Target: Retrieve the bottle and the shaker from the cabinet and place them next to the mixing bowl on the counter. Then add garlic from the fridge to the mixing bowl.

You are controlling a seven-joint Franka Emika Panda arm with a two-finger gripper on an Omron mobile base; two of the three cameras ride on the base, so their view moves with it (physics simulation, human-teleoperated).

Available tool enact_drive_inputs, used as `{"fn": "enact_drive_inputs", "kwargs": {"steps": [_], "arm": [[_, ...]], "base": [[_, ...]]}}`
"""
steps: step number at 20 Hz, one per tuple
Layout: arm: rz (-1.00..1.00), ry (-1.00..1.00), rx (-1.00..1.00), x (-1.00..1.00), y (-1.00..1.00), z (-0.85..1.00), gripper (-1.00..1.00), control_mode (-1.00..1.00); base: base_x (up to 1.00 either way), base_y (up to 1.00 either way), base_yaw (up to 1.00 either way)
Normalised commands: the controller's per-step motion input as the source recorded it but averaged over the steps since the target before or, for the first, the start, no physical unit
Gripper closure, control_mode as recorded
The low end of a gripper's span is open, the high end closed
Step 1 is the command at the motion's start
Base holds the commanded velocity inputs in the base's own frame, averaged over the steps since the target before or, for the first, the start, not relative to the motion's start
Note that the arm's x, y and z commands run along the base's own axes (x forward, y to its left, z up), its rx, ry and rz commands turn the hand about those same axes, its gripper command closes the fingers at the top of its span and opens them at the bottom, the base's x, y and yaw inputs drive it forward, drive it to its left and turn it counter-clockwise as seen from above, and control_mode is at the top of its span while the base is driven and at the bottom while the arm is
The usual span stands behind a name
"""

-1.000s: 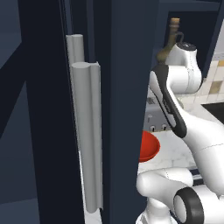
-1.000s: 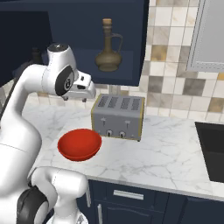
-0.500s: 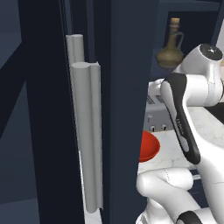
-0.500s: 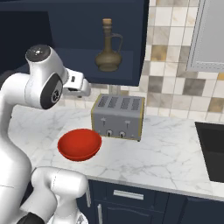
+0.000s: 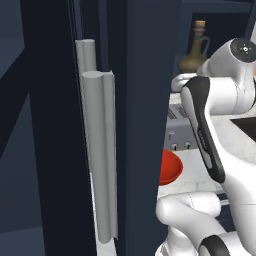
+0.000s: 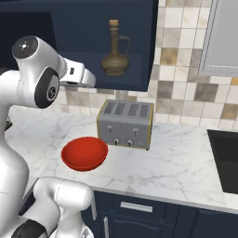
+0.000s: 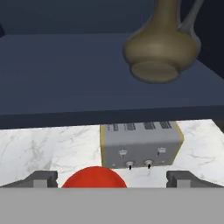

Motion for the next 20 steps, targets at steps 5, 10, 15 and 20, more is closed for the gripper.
{"fn": "enact_drive_inputs", "kwargs": {"steps": [5, 10, 15, 20], "arm": [[-0.14, 0.0, 0.0, 0.13, -0.19, 0.03, -1.0, -1.0], [-0.18, -0.11, 0.0, -0.02, 0.0, 0.0, -1.0, -1.0], [-0.07, -0.27, 0.0, -0.14, -0.05, 0.12, -1.0, -1.0], [-0.01, -0.11, 0.0, 0.02, 0.04, 0.23, -1.0, -1.0]], "base": [[0.0, 0.0, 0.0], [0.0, 0.0, 0.0], [0.0, 0.0, 0.0], [0.0, 0.0, 0.0]]}}
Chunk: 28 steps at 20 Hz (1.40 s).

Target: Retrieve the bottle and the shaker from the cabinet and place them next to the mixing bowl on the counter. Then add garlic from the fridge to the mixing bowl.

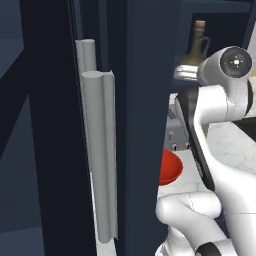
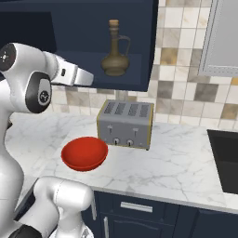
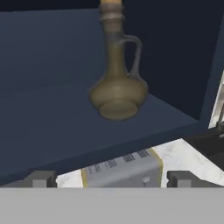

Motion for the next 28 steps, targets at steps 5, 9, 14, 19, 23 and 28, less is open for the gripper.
{"fn": "enact_drive_inputs", "kwargs": {"steps": [5, 9, 14, 19, 23, 28], "arm": [[-0.07, 0.01, -0.08, 0.15, 0.09, 0.21, -1.0, -1.0], [0.0, 0.08, 0.0, 0.01, -0.29, 0.14, -1.0, -1.0], [0.07, 0.04, 0.01, 0.0, -0.11, 0.06, -1.0, -1.0], [0.03, 0.0, 0.05, 0.01, -0.3, 0.14, -1.0, -1.0], [0.0, 0.0, 0.07, 0.24, -0.12, 0.33, -1.0, -1.0], [0.0, 0.0, 0.03, 0.33, -0.03, 0.13, -1.0, -1.0]], "base": [[0.0, 0.0, 0.0], [0.0, 0.0, 0.0], [0.0, 0.0, 0.0], [0.0, 0.0, 0.0], [0.0, 0.0, 0.0], [0.0, 0.0, 0.0]]}}
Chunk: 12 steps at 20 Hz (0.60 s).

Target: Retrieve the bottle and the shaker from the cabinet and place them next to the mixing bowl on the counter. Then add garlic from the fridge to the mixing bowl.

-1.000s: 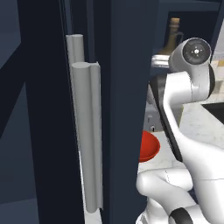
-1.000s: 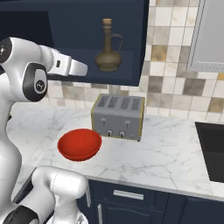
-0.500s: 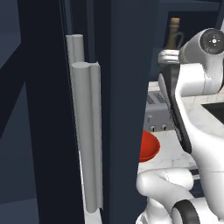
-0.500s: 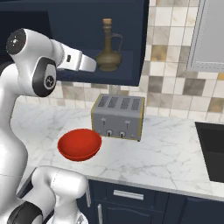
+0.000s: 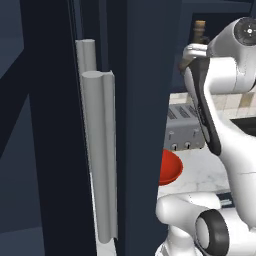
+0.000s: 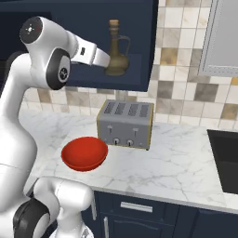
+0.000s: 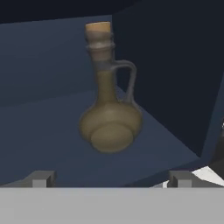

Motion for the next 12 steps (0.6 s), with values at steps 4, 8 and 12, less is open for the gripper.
{"fn": "enact_drive_inputs", "kwargs": {"steps": [4, 8, 12], "arm": [[0.04, 0.0, 0.04, 0.51, -0.13, 0.0, -1.0, -1.0], [0.15, 0.0, 0.0, 0.4, -0.48, 0.0, -1.0, -1.0], [0.14, 0.01, 0.0, 0.34, -0.47, 0.0, -1.0, -1.0]], "base": [[0.0, 0.0, 0.0], [0.0, 0.0, 0.0], [0.0, 0.0, 0.0]]}}
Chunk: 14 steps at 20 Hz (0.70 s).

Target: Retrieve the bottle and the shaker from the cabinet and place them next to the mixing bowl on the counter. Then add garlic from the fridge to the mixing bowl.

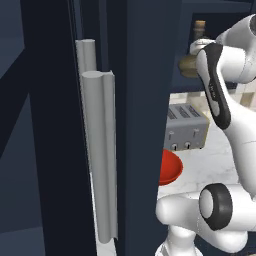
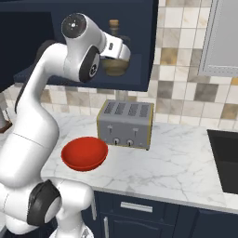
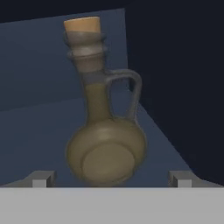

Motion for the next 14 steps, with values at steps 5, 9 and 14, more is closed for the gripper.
{"fn": "enact_drive_inputs", "kwargs": {"steps": [5, 9, 14], "arm": [[0.07, 0.0, 0.0, 0.35, -0.06, 0.0, -1.0, -1.0], [0.01, 0.0, 0.0, 0.27, 0.14, 0.0, -1.0, -1.0], [0.0, 0.0, 0.0, 0.33, 0.08, 0.0, -1.0, -1.0]], "base": [[0.0, 0.0, 0.0], [0.0, 0.0, 0.0], [0.0, 0.0, 0.0]]}}
